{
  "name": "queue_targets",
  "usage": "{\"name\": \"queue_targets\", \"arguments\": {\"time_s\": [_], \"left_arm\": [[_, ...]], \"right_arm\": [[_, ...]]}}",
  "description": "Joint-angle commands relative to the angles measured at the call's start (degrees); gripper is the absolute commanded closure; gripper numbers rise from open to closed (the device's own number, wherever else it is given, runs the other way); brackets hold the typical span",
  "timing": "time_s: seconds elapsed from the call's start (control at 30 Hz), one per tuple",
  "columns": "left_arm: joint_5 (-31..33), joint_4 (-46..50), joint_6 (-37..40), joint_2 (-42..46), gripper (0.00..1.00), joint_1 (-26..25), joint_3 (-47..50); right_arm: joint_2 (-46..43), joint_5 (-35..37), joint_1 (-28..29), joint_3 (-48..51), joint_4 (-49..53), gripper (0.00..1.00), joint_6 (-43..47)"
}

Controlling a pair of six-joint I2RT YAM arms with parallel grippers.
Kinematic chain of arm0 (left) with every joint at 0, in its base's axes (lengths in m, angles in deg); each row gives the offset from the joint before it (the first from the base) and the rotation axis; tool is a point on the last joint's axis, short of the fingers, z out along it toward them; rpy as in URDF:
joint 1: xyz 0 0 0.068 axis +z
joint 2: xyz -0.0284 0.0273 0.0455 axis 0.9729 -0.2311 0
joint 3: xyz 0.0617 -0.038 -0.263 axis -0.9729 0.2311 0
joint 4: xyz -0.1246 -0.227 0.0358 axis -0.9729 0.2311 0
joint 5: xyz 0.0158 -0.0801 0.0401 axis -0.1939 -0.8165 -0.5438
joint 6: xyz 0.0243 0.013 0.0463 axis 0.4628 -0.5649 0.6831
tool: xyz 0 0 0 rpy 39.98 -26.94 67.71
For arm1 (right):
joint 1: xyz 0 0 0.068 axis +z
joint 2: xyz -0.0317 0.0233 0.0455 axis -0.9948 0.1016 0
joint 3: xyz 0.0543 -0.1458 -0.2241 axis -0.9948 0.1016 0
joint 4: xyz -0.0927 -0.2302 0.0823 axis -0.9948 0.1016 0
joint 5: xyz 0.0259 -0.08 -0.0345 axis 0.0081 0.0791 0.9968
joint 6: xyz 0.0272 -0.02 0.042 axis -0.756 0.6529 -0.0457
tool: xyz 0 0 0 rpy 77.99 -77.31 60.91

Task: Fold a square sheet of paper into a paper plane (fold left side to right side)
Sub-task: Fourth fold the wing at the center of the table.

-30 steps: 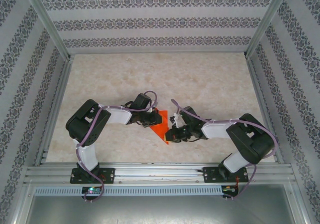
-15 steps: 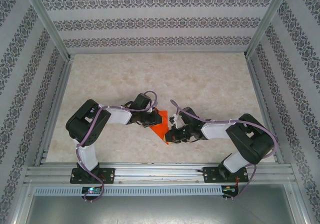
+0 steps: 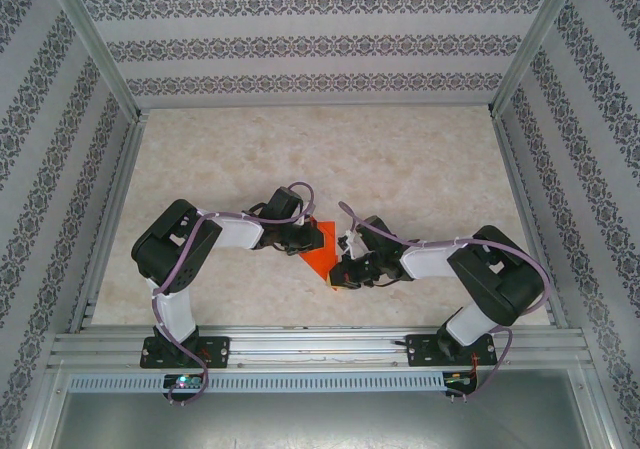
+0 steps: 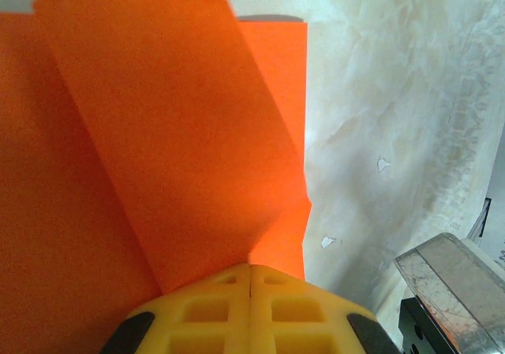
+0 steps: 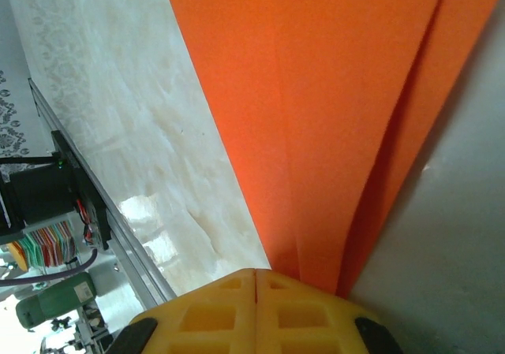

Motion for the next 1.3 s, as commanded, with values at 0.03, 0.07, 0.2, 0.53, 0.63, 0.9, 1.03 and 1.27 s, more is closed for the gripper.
{"name": "queue_targets", "arguments": {"time_s": [0.03, 0.07, 0.2, 0.53, 0.63, 0.9, 1.03, 1.27], "left_arm": [[2.48, 4.98, 1.01, -1.48, 1.0, 0.38, 2.47], [2.44, 4.97, 0.95, -1.55, 1.0, 0.35, 2.44], [2.48, 5.01, 0.98, -1.4, 1.0, 0.42, 2.46], [2.7, 4.87, 0.61, -1.56, 1.0, 0.51, 2.55], [2.75, 4.92, 0.66, -1.56, 1.0, 0.6, 2.6], [2.66, 4.8, 0.55, -1.52, 1.0, 0.6, 2.56], [2.58, 4.81, 0.6, -1.45, 1.0, 0.6, 2.61], [2.48, 4.3, 0.56, -1.56, 1.0, 0.6, 2.74]], "right_arm": [[1.15, 0.64, 0.92, 0.6, -0.15, 1.0, -0.18], [1.15, 0.72, 0.9, 0.67, -0.15, 1.0, -0.14], [1.41, 0.82, 1.03, 0.71, -0.15, 1.0, -0.04], [1.77, 0.65, 1.59, 1.17, 0.03, 1.0, -0.44], [1.21, 0.64, 1.86, 1.4, 0.03, 1.0, -0.73], [-3.51, 0.91, 1.78, 0.94, 0.89, 1.0, -1.41], [-6.59, 0.83, 0.29, 0.2, 1.08, 1.0, -1.5], [-4.3, 1.99, -0.6, -1.77, -0.11, 1.0, -0.7]]}}
